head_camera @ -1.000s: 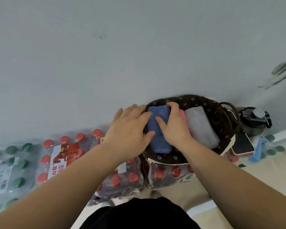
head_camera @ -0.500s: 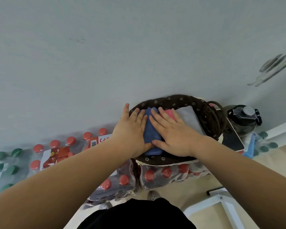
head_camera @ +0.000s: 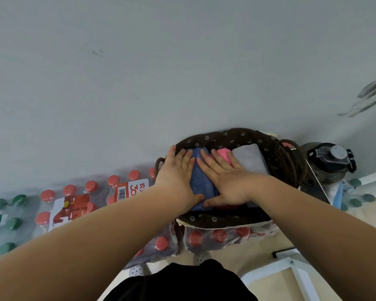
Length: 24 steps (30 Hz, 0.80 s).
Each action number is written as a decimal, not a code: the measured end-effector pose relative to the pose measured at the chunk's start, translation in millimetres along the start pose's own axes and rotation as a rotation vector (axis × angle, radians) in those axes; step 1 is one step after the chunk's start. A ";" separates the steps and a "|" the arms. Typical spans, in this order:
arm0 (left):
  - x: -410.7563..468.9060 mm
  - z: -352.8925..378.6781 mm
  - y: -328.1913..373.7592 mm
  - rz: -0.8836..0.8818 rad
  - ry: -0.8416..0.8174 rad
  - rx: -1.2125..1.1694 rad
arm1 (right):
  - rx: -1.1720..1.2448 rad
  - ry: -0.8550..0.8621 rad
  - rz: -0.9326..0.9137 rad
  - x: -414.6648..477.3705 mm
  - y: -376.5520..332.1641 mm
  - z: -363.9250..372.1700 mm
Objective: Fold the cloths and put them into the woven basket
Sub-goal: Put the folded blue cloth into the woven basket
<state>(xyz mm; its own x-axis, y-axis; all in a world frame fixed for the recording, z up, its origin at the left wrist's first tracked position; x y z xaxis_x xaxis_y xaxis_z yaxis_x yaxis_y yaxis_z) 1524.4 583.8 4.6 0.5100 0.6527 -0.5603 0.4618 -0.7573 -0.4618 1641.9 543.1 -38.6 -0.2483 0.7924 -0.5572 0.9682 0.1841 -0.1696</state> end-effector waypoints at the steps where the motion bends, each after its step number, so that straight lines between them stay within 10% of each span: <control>1: 1.8 0.3 0.2 -0.003 -0.009 0.002 | -0.003 -0.012 0.007 0.8 -0.1 -0.2; 12: -5.1 -16.2 -3.0 0.014 -0.008 -0.016 | 0.044 0.020 0.010 -2.3 -0.4 -7.8; 24: -52.6 -14.2 -48.2 0.027 0.441 -0.248 | 0.357 0.376 0.279 -65.3 -17.1 -45.3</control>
<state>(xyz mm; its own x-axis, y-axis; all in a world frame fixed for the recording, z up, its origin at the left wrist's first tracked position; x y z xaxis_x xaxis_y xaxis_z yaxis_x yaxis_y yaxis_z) 1485.6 586.3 66.1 0.7576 0.6209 -0.2013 0.5752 -0.7809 -0.2436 1643.0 514.5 37.5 0.1064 0.9466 -0.3042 0.9085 -0.2169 -0.3573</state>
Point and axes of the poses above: each hand's wrist, its own x-axis towards the middle knuckle, its own z-axis out of the palm, y = z × x, the point moved 6 cm from there along x, towards the middle knuckle
